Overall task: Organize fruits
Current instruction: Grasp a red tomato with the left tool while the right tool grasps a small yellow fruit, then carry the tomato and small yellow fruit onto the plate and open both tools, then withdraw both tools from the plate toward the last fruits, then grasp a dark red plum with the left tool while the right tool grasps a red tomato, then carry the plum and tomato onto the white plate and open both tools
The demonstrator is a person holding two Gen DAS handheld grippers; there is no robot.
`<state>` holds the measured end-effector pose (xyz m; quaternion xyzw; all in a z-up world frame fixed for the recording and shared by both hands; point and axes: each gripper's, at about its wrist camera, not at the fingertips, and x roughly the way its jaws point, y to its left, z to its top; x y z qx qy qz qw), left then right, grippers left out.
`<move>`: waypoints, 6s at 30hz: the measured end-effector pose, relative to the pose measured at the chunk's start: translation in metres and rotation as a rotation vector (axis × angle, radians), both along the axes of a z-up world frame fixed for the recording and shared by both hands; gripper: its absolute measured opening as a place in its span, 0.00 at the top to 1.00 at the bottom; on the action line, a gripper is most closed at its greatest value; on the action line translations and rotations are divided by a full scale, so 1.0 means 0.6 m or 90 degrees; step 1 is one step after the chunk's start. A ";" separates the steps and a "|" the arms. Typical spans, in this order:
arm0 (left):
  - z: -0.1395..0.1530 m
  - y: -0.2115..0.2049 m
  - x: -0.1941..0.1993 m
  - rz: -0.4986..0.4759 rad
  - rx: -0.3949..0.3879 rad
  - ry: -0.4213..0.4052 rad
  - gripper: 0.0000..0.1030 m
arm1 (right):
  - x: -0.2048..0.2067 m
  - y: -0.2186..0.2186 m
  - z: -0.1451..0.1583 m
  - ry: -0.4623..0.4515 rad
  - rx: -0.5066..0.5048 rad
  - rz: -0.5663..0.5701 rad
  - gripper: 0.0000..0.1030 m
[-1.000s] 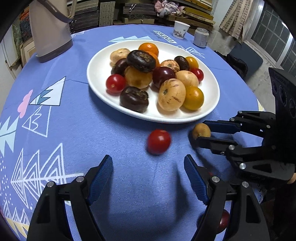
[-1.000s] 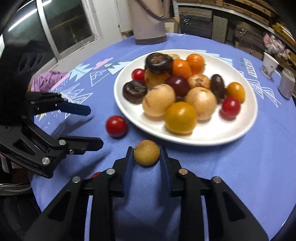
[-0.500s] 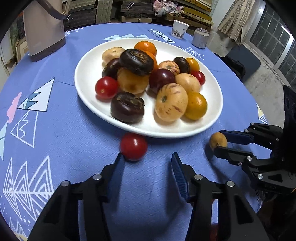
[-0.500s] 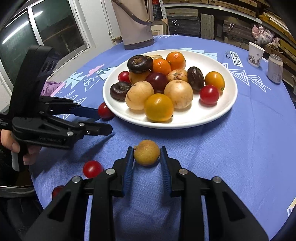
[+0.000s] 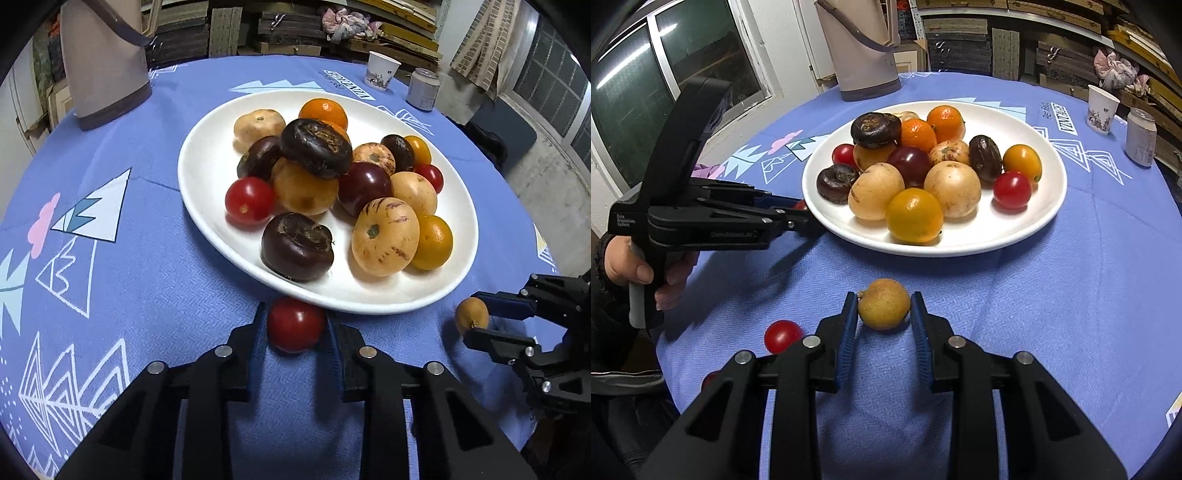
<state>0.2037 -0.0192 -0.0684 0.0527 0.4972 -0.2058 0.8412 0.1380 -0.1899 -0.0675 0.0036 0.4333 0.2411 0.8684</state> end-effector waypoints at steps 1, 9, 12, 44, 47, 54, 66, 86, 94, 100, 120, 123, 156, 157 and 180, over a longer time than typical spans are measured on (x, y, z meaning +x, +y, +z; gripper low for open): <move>0.000 0.002 -0.001 0.000 -0.001 0.000 0.72 | 0.000 -0.001 0.001 -0.001 0.001 0.000 0.72; 0.036 0.014 -0.039 -0.012 -0.006 -0.023 0.72 | -0.012 -0.012 0.026 -0.022 0.015 -0.006 0.72; 0.066 0.013 -0.054 -0.021 -0.019 -0.045 0.72 | -0.017 -0.018 0.044 -0.035 0.025 -0.011 0.72; 0.113 -0.077 0.073 -0.025 -0.028 -0.079 0.49 | 0.122 -0.071 0.091 -0.065 0.079 -0.065 0.66; 0.110 -0.068 0.071 -0.014 -0.019 -0.074 0.49 | 0.110 -0.069 0.091 -0.064 0.081 -0.060 0.60; 0.107 -0.025 0.022 0.002 -0.008 -0.071 0.40 | 0.045 -0.052 0.097 -0.067 0.069 -0.023 0.52; 0.072 0.043 -0.081 0.027 -0.005 -0.044 0.29 | -0.060 0.022 0.035 -0.013 0.022 0.035 0.40; 0.043 0.071 -0.168 -0.027 -0.018 0.011 0.28 | -0.056 0.079 -0.011 0.018 -0.004 0.046 0.76; 0.057 0.017 -0.231 -0.134 -0.039 0.017 0.28 | -0.058 0.027 0.005 0.006 0.008 -0.003 0.76; 0.050 -0.019 -0.254 -0.180 -0.041 0.024 0.28 | -0.061 0.011 0.009 0.002 0.013 -0.012 0.75; -0.011 -0.060 -0.241 -0.193 0.015 0.046 0.64 | -0.067 0.012 0.010 0.001 0.012 -0.012 0.75; -0.010 -0.061 -0.240 -0.192 0.022 0.041 0.64 | -0.068 0.011 0.015 -0.003 0.013 -0.016 0.75; 0.128 -0.041 -0.018 -0.036 0.000 -0.081 0.64 | 0.041 -0.028 0.114 -0.097 0.041 -0.062 0.75; 0.131 -0.047 -0.002 -0.032 -0.005 -0.084 0.64 | 0.050 -0.027 0.116 -0.100 0.040 -0.063 0.75; 0.122 -0.080 0.138 0.069 0.020 -0.124 0.38 | 0.197 -0.039 0.081 -0.084 0.033 -0.120 0.43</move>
